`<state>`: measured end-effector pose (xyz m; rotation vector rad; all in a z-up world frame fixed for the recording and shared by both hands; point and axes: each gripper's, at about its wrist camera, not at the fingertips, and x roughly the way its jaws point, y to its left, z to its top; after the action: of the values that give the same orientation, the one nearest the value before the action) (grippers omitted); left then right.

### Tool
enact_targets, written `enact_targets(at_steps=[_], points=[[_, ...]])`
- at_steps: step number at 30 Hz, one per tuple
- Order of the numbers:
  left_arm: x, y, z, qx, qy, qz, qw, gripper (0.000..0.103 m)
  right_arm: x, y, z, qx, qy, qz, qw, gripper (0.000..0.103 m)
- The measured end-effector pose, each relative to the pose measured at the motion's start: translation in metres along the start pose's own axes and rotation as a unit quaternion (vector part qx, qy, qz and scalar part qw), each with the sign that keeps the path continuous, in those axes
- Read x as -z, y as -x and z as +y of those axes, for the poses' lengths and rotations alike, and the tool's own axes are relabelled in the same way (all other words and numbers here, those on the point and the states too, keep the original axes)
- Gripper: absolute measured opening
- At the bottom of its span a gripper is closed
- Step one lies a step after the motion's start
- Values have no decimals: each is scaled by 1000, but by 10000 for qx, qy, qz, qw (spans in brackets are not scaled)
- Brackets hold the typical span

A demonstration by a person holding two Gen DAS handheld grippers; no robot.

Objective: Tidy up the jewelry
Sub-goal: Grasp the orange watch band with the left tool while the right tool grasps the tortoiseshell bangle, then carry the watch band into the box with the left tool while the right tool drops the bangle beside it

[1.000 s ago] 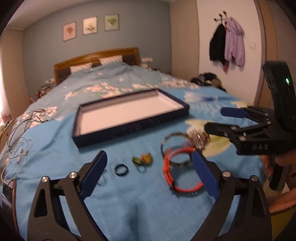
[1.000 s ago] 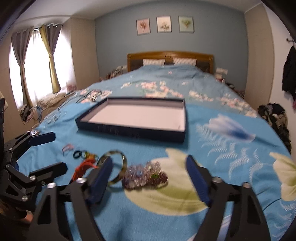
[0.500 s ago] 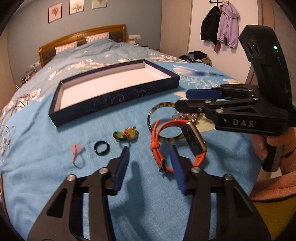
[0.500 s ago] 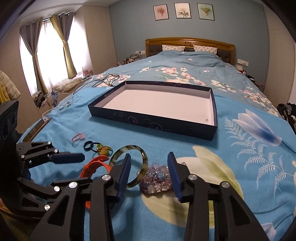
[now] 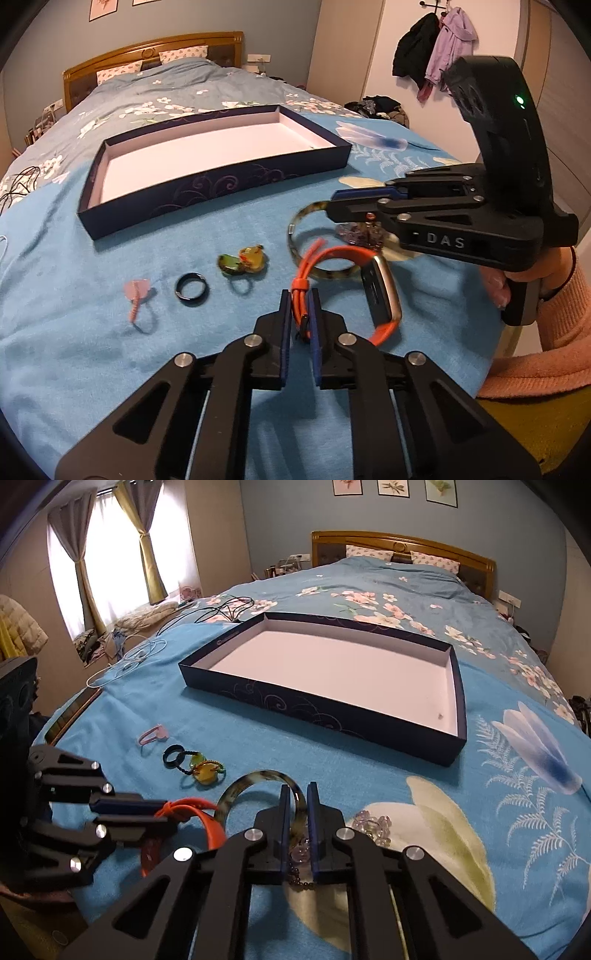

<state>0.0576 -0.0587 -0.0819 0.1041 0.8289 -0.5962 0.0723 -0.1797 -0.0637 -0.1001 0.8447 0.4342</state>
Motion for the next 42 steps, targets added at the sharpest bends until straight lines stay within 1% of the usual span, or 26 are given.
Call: enact_targets(at_steps=[1, 5, 12, 19, 21, 24, 29, 31, 37, 42], points=[[-1, 2, 3, -33, 20, -22, 10000, 9, 0, 1, -1, -13, -9, -16, 10000, 7], [-4, 9, 13, 43, 86, -100, 9999, 9, 1, 7, -8, -128, -229, -129, 9996, 7], [-22, 20, 24, -135, -102, -323, 9993, 9, -10, 18, -19, -331, -548, -417, 9971, 7], [-50, 31, 32, -364, -391, -615, 9967, 9, -28, 26, -33, -137, -662, -703, 9952, 7], [-63, 31, 38, -508, -477, -678, 9953, 9, -37, 26, -42, -118, -769, -798, 9938, 7], [-80, 29, 49, -526, -475, -707, 9950, 9, -51, 24, -52, -33, -815, -901, 9926, 7], [-110, 14, 70, -643, -507, -649, 9945, 9, -76, 12, -67, 143, -865, -1003, 9911, 7], [-121, 7, 79, -689, -512, -620, 9944, 9, -85, 4, -73, 128, -931, -994, 9906, 7], [-150, -17, 99, -837, -577, -502, 9936, 9, -108, -23, -89, 155, -1102, -873, 9900, 7], [-172, -42, 111, -975, -706, -348, 9921, 9, -123, -51, -105, 233, -1282, -677, 9892, 7]])
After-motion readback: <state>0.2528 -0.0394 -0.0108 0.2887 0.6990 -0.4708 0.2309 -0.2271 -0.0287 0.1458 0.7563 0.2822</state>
